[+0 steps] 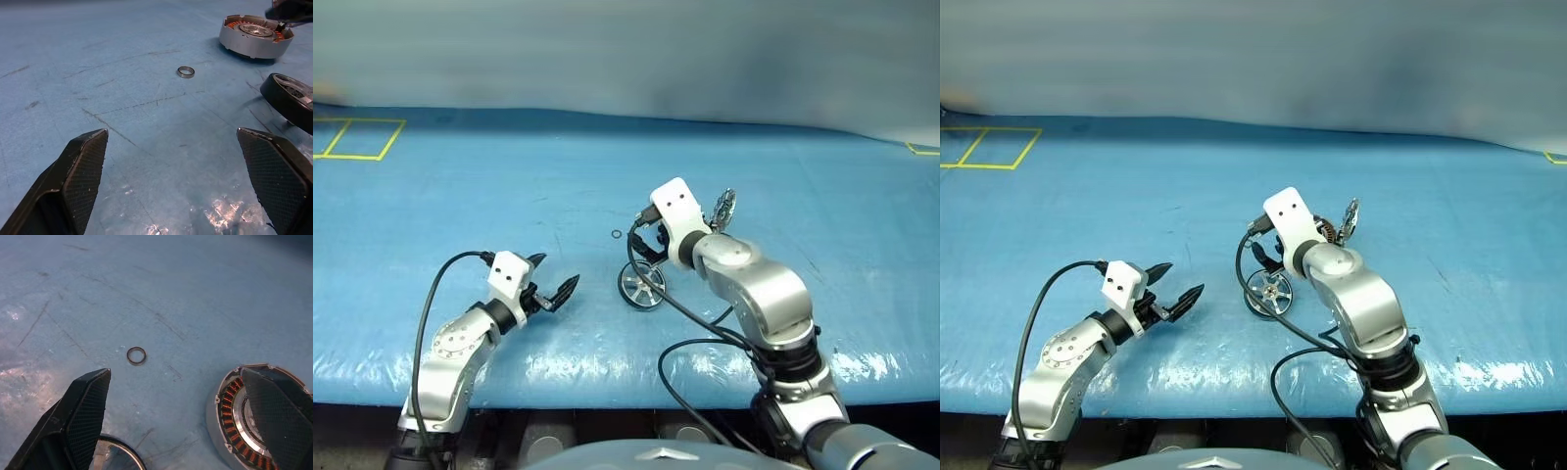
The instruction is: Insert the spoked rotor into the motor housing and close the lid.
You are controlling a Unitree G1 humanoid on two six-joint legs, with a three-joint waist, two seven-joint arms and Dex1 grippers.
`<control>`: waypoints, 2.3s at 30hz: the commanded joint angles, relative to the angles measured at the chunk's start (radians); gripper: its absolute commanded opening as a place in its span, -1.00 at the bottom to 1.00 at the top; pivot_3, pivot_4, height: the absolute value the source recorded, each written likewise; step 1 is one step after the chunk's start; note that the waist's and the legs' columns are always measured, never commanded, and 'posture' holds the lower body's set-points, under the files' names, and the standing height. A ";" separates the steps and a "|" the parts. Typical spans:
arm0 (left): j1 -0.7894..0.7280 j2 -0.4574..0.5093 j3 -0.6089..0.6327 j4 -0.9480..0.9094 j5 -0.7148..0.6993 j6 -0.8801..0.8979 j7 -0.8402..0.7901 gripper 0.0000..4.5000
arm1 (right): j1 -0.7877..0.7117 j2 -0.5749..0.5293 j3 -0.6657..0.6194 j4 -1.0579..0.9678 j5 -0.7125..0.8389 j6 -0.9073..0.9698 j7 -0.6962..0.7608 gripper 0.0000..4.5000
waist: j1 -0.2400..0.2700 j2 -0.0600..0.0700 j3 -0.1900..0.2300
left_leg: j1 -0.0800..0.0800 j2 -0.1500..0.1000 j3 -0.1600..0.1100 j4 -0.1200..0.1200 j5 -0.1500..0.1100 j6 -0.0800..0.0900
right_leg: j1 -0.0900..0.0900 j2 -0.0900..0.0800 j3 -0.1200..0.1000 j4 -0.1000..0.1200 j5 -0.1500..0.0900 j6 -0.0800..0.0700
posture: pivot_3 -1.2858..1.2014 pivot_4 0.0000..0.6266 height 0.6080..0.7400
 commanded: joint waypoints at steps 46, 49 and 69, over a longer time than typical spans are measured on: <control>0.055 -0.017 0.015 -0.051 0.022 -0.084 0.020 1.00 | -0.245 -0.156 0.233 0.452 -0.029 -0.047 0.145 -0.14 | -0.018 0.002 0.000 | -0.006 0.001 0.000 0.004 0.001 0.001 | -0.006 0.002 0.001 0.002 0.003 0.001 | 0.03 -0.52 1.00; 0.056 -0.016 0.024 -0.047 0.033 -0.109 0.023 1.00 | -0.265 -0.215 0.278 0.407 -0.026 -0.111 0.221 -0.14 | -0.017 0.002 0.001 | -0.006 0.001 0.000 0.003 0.001 0.001 | -0.006 0.002 0.001 0.002 0.003 0.001 | 0.03 -0.52 1.00; 0.182 -0.011 0.071 -0.068 0.054 -0.276 0.027 1.00 | -0.472 -0.181 0.496 0.363 -0.146 -0.569 0.572 -0.18 | -0.015 0.009 0.007 | -0.010 0.002 0.000 -0.001 0.001 0.001 | -0.012 0.002 0.000 0.002 0.006 0.005 | 0.03 -0.52 1.00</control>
